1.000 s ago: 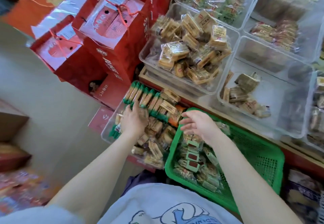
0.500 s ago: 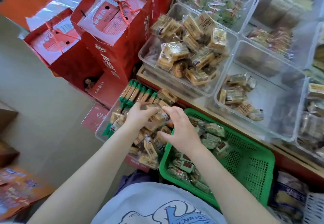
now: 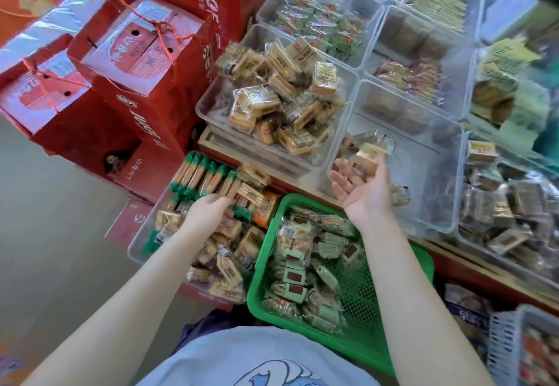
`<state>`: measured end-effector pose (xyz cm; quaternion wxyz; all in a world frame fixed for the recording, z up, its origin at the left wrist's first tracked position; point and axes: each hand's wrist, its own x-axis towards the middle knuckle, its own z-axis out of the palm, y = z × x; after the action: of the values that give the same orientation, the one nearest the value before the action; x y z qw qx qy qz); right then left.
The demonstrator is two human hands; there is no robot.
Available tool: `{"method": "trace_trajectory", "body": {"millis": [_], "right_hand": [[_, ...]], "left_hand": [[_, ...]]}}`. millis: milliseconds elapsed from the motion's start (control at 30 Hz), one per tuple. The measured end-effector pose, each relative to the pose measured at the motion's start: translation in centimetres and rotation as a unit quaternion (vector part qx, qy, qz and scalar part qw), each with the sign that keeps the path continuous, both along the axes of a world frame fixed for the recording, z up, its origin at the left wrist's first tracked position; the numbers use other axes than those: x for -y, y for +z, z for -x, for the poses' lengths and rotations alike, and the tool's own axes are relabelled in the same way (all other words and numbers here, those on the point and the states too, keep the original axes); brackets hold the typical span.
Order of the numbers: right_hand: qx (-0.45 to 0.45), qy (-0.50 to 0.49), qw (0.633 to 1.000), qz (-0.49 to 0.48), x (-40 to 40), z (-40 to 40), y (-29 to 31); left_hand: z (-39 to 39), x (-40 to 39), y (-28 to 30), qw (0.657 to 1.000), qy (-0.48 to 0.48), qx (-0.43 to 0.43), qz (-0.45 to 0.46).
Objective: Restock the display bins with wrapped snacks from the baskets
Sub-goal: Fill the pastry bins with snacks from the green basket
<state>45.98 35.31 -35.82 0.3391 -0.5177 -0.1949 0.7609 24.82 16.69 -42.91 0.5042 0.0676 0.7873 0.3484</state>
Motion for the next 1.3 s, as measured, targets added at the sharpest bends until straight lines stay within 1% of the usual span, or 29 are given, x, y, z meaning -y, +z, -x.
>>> {"method": "trace_trajectory", "body": {"millis": [67, 100, 133, 200, 267, 300, 333, 367, 400, 433, 467, 500, 533, 600, 700, 733, 767, 800, 900, 933, 967, 1000, 1033, 1067, 1100, 1133, 1167, 1200, 1300], "right_hand": [[0.001, -0.011, 1.0, 0.006, -0.5, 0.2, -0.2], [0.007, -0.003, 1.0, 0.0, -0.4, 0.3, -0.4], [0.01, 0.014, 1.0, -0.005, -0.1, 0.5, -0.6], [0.022, 0.063, 0.998, -0.002, 1.3, 1.4, -0.9], [0.061, 0.136, 0.989, 0.008, 3.2, 2.5, -2.0], [0.103, 0.19, 0.976, 0.012, 4.3, 3.1, -2.9], [0.163, 0.256, 0.953, 0.011, 5.4, 3.7, -4.1], [0.234, 0.336, 0.912, -0.001, 6.6, 4.3, -5.2], [0.298, 0.424, 0.855, -0.027, 8.0, 4.7, -6.4], [0.34, 0.513, 0.786, -0.061, 9.4, 5.0, -7.4], [0.361, 0.587, 0.718, -0.095, 11.0, 5.3, -8.3], [0.366, 0.641, 0.663, -0.123, 12.6, 5.6, -9.0], [0.371, 0.677, 0.619, -0.148, 14.1, 5.9, -9.7], [0.393, 0.702, 0.563, -0.189, 16.6, 6.5, -10.8], [0.458, 0.701, 0.485, -0.255, 18.3, 7.0, -12.0], [0.461, 0.698, 0.478, -0.268, 18.4, 7.0, -12.2], [0.452, 0.694, 0.494, -0.266, 18.3, 7.0, -12.3], [0.435, 0.682, 0.535, -0.246, 17.9, 6.9, -12.5], [0.352, 0.588, 0.716, -0.132, 16.1, 6.3, -11.7], [0.325, 0.549, 0.765, -0.089, 15.5, 6.0, -11.2], [0.299, 0.511, 0.804, -0.048, 14.9, 5.5, -10.7], [0.267, 0.471, 0.841, -0.01, 14.1, 5.0, -10.1], [0.229, 0.43, 0.873, 0.024, 13.4, 4.6, -9.5], [0.191, 0.394, 0.898, 0.05, 12.7, 4.1, -8.8], [0.159, 0.369, 0.914, 0.063, 12.0, 3.7, -8.0], [0.132, 0.354, 0.923, 0.065, 11.4, 3.3, -7.1], [0.109, 0.346, 0.93, 0.06, 10.9, 3.0, -6.1], [0.093, 0.336, 0.936, 0.052, 10.3, 2.7, -5.0], [0.068, 0.294, 0.953, 0.006, 8.7, 1.4, -2.5]], "left_hand": [[-0.2, 1.0, -1.0, 0.994, -0.072, -0.076, 0.031], [-0.1, 1.6, -1.6, 0.983, -0.124, -0.126, 0.055], [0.0, 2.3, -2.2, 0.96, -0.185, -0.188, 0.089], [0.6, 3.7, -4.0, 0.884, -0.316, -0.297, 0.171], [1.0, 4.7, -5.3, 0.823, -0.405, -0.332, 0.22], [1.0, 5.0, -5.8, 0.804, -0.432, -0.342, 0.225], [1.0, 5.3, -6.3, 0.79, -0.448, -0.353, 0.224], [0.9, 5.5, -6.6, 0.783, -0.455, -0.364, 0.22], [0.8, 5.7, -6.7, 0.781, -0.455, -0.368, 0.217], [0.8, 5.7, -6.7, 0.781, -0.453, -0.371, 0.215], [0.8, 5.8, -6.6, 0.781, -0.453, -0.374, 0.213], [0.8, 5.8, -6.6, 0.777, -0.455, -0.381, 0.21], [0.9, 5.9, -6.7, 0.772, -0.458, -0.391, 0.205], [1.2, 6.2, -6.8, 0.771, -0.455, -0.404, 0.186], [1.5, 6.8, -7.0, 0.786, -0.438, -0.407, 0.157], [1.4, 6.9, -7.0, 0.79, -0.432, -0.408, 0.15], [1.4, 6.9, -7.0, 0.792, -0.428, -0.409, 0.147], [1.3, 7.0, -7.0, 0.794, -0.426, -0.407, 0.148], [1.0, 7.0, -6.5, 0.806, -0.42, -0.385, 0.158], [0.9, 6.9, -6.2, 0.812, -0.414, -0.38, 0.16], [0.6, 6.5, -5.6, 0.825, -0.394, -0.376, 0.149], [0.2, 6.0, -4.7, 0.856, -0.354, -0.356, 0.122], [-0.3, 5.3, -3.4, 0.904, -0.289, -0.305, 0.081], [-0.8, 4.4, -2.0, 0.951, -0.218, -0.216, 0.035], [-1.3, 3.5, -0.7, 0.981, -0.159, -0.108, -0.011], [-1.9, 2.5, 0.7, 0.992, -0.118, -0.014, -0.05], [-2.5, 1.6, 1.6, 0.991, -0.1, 0.038, -0.082], [-3.0, 0.8, 2.1, 0.988, -0.093, 0.054, -0.111], [-4.2, -1.9, 3.4, 0.982, -0.064, 0.028, -0.178]]}}
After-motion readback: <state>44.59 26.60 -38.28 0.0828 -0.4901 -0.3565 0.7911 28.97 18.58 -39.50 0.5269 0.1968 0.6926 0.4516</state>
